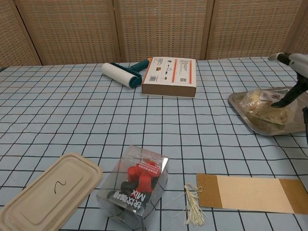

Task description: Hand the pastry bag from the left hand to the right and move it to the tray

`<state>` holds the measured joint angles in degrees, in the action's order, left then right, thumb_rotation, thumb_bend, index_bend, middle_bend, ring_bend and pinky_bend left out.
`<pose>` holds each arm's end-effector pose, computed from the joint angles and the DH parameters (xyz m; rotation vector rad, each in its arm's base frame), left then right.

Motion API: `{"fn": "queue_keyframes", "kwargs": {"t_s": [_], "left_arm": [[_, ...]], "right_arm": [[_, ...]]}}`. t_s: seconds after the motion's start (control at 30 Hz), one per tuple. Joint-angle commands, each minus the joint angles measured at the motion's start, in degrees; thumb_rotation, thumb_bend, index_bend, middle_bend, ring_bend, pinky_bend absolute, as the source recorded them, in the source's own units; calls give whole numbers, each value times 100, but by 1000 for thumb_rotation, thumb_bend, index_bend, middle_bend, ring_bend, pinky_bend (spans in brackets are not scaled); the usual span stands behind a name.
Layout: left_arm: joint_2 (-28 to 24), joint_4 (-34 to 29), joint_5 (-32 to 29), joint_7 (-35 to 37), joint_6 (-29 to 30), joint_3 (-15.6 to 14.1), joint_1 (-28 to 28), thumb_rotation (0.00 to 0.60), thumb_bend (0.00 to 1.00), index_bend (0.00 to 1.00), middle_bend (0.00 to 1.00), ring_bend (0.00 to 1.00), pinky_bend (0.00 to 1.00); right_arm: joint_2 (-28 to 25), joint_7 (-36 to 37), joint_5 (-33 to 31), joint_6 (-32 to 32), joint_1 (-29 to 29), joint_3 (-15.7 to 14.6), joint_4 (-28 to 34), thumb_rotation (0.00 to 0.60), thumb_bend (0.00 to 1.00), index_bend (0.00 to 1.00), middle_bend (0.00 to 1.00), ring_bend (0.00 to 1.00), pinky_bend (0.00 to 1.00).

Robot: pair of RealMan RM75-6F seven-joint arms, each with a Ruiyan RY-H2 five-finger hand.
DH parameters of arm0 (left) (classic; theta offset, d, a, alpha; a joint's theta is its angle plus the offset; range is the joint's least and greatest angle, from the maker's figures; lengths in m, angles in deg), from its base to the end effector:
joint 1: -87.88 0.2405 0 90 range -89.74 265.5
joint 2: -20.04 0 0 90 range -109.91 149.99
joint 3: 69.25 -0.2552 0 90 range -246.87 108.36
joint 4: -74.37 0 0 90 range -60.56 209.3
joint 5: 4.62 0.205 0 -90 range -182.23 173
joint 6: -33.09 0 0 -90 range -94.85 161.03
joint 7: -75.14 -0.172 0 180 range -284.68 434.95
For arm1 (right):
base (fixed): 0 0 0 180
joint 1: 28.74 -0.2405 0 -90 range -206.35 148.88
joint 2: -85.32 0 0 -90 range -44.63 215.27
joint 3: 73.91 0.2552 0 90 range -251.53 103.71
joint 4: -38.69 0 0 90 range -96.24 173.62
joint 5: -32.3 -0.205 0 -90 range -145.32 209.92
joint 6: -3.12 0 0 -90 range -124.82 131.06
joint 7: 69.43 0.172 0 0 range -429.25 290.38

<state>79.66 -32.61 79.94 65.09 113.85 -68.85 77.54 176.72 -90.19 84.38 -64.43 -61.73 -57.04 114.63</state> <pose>-0.2538 0.2197 0.1480 -1.5179 -0.9378 -0.8953 -0.2416 -0.3825 0.0382 1.3017 -1.0371 0.8463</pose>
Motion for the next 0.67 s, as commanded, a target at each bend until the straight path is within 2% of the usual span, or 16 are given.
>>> {"fn": "queue_keyframes", "kwargs": {"t_s": [0.03, 0.17, 0.23, 0.33, 0.5, 0.67], "left_arm": [[-3, 15, 26, 17, 20, 3, 13, 600, 28, 0, 0, 0, 0], [1, 102, 79, 4, 14, -24, 26, 600, 27, 0, 0, 0, 0], [17, 176, 31, -14, -21, -50, 48, 600, 27, 0, 0, 0, 0], [68, 257, 5, 29, 10, -54, 91, 600, 27, 0, 0, 0, 0], [173, 449, 151, 102, 200, -119, 223, 600, 27, 0, 0, 0, 0], [227, 694, 89, 302, 118, -114, 229, 600, 27, 0, 0, 0, 0]], "right_arm": [[-563, 365, 863, -813, 670, -553, 959, 600, 83, 2, 0, 0, 0], [-968, 603, 1629, -1317, 1167, -1143, 1444, 600, 45, 0, 0, 0, 0], [-1151, 748, 2098, -1565, 1412, -1496, 1551, 600, 43, 0, 0, 0, 0], [-1326, 946, 2659, -1891, 1703, -1864, 1508, 600, 43, 0, 0, 0, 0], [-1463, 1164, 3126, -2262, 2051, -2156, 1386, 600, 44, 0, 0, 0, 0], [-1593, 1371, 3383, -2382, 2224, -2243, 1451, 600, 44, 0, 0, 0, 0]]}}
